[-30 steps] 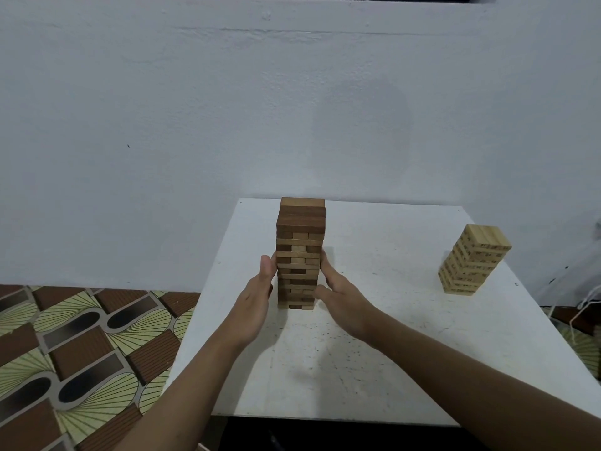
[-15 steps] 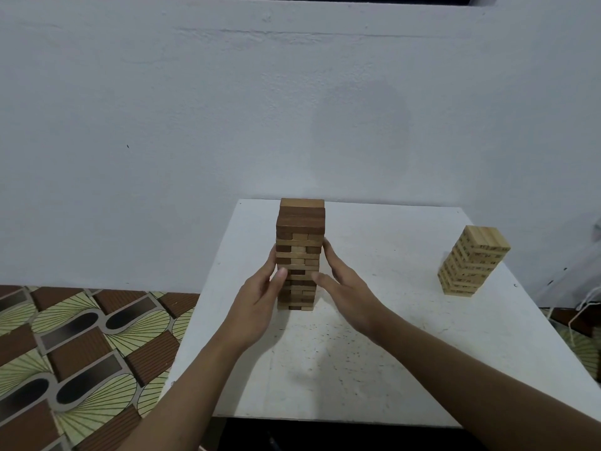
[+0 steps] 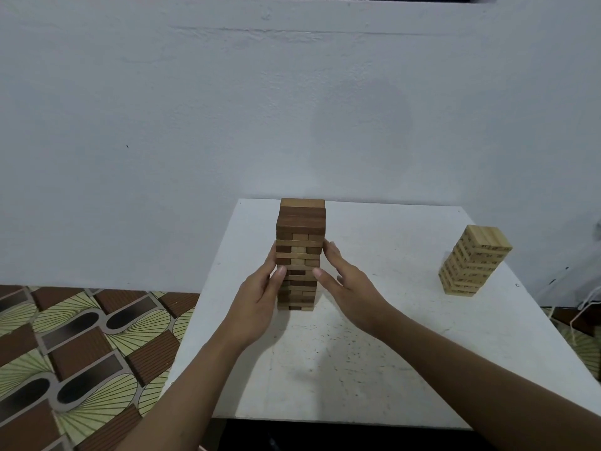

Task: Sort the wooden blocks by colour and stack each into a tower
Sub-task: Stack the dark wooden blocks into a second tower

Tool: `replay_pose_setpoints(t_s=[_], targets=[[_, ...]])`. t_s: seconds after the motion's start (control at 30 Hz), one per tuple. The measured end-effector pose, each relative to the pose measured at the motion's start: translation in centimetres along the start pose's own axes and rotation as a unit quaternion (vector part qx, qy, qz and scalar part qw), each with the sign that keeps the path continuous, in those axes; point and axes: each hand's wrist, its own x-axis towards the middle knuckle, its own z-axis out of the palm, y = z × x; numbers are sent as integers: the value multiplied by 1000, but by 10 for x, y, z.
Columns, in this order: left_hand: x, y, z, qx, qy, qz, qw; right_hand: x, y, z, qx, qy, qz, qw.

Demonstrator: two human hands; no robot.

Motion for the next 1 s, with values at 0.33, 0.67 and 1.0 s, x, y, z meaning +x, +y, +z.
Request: replay_pose_setpoints(t_s=[0.33,0.67,1.0], targets=[[2,-2,0,5,1,-1,1000,0,0,1,-27,11,7,1000],[3,-6,-4,-1,-8,22,1000,0,1,-1,4,19,-1,1000],[1,-4,-1,-27,-5,22,999,-1,-2,-1,48,20,-8,999]])
